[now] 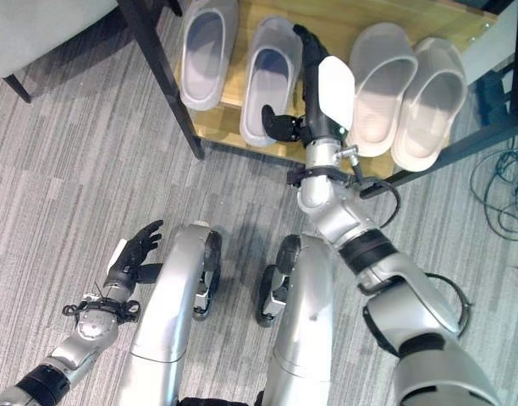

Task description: Arrange the slippers neatly on the shoe rack.

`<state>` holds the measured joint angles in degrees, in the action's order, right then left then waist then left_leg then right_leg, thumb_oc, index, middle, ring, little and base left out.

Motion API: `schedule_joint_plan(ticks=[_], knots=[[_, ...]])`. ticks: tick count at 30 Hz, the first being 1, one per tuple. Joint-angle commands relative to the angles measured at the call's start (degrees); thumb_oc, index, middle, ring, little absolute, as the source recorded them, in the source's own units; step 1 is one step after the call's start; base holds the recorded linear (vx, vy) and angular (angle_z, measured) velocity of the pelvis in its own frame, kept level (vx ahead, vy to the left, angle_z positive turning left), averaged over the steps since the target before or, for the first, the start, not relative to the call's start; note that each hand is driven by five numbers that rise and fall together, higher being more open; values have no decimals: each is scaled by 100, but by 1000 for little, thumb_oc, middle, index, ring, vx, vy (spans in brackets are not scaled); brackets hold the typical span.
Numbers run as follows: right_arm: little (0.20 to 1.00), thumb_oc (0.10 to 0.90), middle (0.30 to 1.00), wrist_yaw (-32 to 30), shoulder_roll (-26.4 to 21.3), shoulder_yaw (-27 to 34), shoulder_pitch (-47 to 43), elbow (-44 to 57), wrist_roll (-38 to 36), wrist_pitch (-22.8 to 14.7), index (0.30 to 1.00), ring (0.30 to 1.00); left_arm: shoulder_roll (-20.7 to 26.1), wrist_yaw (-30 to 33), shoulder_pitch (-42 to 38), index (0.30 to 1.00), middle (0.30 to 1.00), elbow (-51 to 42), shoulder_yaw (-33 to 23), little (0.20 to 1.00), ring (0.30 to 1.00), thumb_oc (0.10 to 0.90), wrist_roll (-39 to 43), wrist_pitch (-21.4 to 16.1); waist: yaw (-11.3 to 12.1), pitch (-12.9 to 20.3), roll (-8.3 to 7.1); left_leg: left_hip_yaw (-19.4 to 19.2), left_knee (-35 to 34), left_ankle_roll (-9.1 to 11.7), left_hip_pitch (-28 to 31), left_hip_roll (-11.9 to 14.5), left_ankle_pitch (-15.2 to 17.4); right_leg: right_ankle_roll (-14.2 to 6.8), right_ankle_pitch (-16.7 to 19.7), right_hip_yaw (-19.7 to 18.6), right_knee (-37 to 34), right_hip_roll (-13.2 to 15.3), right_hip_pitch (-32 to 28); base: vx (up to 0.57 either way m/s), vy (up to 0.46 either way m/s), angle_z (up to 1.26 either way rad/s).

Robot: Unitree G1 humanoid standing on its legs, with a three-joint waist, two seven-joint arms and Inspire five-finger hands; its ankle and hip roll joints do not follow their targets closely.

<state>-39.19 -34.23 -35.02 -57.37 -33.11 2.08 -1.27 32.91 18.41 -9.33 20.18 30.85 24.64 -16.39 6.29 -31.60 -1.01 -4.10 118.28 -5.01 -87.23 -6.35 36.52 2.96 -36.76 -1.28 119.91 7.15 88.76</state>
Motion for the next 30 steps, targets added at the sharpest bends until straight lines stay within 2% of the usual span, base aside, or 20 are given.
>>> schedule_joint_plan(ticks=[1,8,13,18,21,30], knots=[[900,800,900,-326,7,105,-1140,109,-47,-189,900,900,-530,-23,-165,900,900,-652,629,900,900,800,-200,-353,323,181,160,618,198,408,-272,26,905,204,377,-182,297,-68,-214,-15,5,-5],[900,800,900,-149,323,-114,-1550,-689,-609,-196,900,900,-538,23,-362,900,900,-611,839,900,900,800,-144,-395,412,181,224,677,170,428,-272,1,903,216,402,-108,240,-33,-283,-2,1,-1],[900,800,900,68,498,-437,-1944,-1301,-1123,-333,900,900,-491,-17,-524,900,900,-608,1026,900,900,800,-15,-432,524,181,304,768,139,443,-272,-25,915,237,401,-54,164,21,-355,-13,8,5],[900,800,900,180,394,-556,-2124,-1665,-1373,-423,900,900,-462,-51,-574,900,900,-652,1099,900,900,800,95,-492,606,181,345,826,145,447,-272,-63,919,253,380,6,153,65,-408,1,0,2],[900,800,900,306,322,-670,-2276,-1996,-1511,-505,900,900,-446,-93,-620,900,900,-642,1195,900,900,800,120,-537,674,181,422,882,139,457,-272,-83,909,256,385,61,142,96,-451,3,-2,6],[900,800,900,709,-37,-1049,-2702,-2920,-1857,-664,900,900,-349,-290,-694,900,900,-630,1393,900,900,800,205,-594,730,181,499,932,146,492,-272,-107,881,300,342,55,172,151,-493,1,2,2]])
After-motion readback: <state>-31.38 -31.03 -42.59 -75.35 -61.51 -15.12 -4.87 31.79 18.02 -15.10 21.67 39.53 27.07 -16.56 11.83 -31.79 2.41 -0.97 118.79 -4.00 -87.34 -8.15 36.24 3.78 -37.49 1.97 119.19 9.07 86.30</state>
